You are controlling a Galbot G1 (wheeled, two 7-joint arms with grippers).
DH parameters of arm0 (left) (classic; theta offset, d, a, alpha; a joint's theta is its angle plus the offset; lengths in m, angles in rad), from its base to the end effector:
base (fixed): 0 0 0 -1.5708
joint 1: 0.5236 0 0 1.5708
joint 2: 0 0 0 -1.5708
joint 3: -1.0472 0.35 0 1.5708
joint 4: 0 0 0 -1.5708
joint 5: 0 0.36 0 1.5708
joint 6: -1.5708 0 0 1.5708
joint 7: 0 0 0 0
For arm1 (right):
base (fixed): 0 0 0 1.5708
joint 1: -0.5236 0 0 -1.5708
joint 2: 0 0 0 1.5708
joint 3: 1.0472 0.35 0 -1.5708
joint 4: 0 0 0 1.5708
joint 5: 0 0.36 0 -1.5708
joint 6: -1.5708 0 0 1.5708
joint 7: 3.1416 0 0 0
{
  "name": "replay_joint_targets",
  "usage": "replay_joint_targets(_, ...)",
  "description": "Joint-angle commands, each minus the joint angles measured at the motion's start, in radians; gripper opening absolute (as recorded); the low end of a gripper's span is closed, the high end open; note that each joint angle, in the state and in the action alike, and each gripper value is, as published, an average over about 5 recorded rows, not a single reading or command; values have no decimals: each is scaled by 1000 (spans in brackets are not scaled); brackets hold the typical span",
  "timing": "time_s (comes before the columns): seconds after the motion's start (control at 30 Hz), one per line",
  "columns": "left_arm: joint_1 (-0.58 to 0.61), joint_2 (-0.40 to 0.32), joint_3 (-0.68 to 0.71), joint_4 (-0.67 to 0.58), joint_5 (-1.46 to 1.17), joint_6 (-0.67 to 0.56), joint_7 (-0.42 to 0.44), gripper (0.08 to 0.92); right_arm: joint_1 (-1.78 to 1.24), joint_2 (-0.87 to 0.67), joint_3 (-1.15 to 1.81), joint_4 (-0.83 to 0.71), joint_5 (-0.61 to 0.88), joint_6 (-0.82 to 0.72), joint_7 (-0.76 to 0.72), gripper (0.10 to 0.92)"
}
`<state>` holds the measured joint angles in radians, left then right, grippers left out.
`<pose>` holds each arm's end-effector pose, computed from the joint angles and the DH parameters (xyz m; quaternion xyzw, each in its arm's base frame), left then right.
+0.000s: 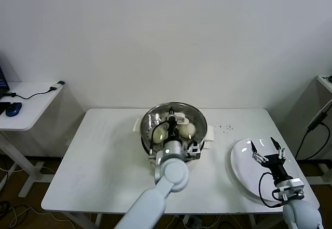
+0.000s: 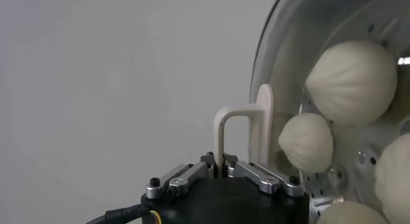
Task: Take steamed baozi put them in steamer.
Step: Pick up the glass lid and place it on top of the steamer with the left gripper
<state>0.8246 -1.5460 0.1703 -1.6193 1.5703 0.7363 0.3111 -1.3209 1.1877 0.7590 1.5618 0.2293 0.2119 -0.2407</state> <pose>0.3443 -0.2216 -0.2688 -0.0047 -0.7131 -0.7003 0.0319 0.2570 -0.2099 -0.3798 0.0278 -0.9945 0.1001 0.0116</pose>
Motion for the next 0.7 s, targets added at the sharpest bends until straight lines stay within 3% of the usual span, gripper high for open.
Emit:
replay_joint_targets(0.03, -1, -4, -5, 24, 8, 35, -4, 150, 1, 3, 1, 1, 0, 0, -1, 823)
replay_joint_targets(0.7, 9, 0, -13, 15, 26, 1, 24, 150, 2, 13, 12, 0, -1, 0, -3, 823)
